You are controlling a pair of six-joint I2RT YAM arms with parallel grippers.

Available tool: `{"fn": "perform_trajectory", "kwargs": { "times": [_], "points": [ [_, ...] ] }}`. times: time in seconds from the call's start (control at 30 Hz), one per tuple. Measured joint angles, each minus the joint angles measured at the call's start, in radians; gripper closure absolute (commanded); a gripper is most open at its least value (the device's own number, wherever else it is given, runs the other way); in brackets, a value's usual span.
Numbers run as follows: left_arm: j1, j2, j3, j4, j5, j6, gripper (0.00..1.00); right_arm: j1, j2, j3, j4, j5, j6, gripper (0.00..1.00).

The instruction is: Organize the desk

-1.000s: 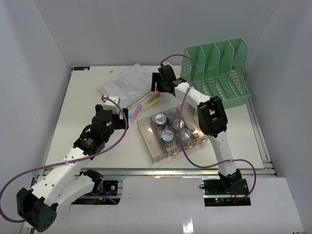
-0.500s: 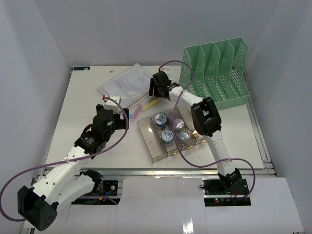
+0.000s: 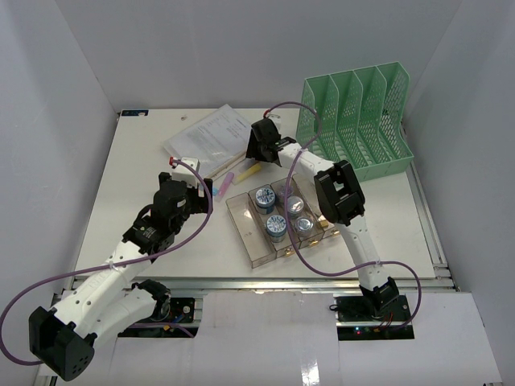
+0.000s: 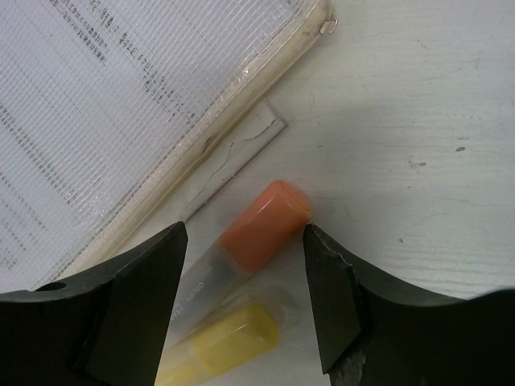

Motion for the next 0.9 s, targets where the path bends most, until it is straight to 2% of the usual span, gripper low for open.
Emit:
{"fn": "perform_trajectory", "kwargs": {
  "times": [0.9],
  "points": [
    [0.013,0.016,0.000,0.000,0.000,0.001,0.02,0.001,0.061,0.074,0.027,-0.023,0.074,0.56]
  ]
}}
